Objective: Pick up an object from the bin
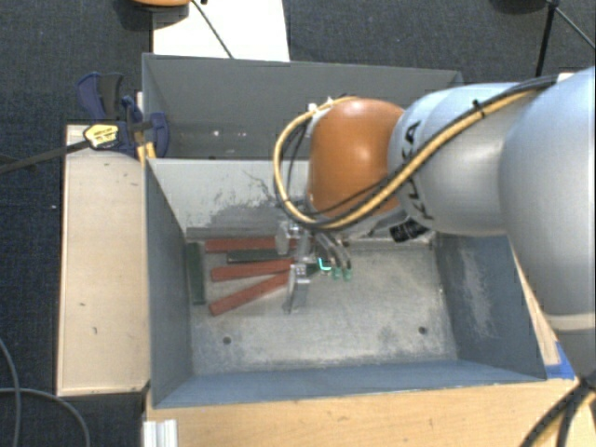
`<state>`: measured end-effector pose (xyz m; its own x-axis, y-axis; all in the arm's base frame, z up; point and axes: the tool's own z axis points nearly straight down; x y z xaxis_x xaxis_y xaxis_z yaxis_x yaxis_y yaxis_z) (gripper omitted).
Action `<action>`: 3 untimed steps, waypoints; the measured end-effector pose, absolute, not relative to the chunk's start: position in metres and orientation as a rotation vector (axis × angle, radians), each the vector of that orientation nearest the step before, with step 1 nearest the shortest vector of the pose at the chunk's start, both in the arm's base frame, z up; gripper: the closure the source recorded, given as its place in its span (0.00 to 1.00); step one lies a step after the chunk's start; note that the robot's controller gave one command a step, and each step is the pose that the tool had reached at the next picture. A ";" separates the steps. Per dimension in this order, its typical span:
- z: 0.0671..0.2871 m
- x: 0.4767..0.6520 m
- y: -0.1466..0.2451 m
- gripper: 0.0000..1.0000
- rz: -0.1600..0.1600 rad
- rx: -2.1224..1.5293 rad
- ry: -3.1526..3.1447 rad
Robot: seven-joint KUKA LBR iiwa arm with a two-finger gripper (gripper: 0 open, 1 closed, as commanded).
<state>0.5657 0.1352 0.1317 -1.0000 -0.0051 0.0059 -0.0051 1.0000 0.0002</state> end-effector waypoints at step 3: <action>0.070 0.555 0.143 1.00 -0.002 -0.332 -3.126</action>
Offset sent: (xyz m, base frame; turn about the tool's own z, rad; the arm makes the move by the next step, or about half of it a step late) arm 0.0094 0.0475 -0.0577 0.1059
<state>0.5550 0.1428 0.0703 -0.9777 0.2099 -0.0015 0.2099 0.9777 0.0013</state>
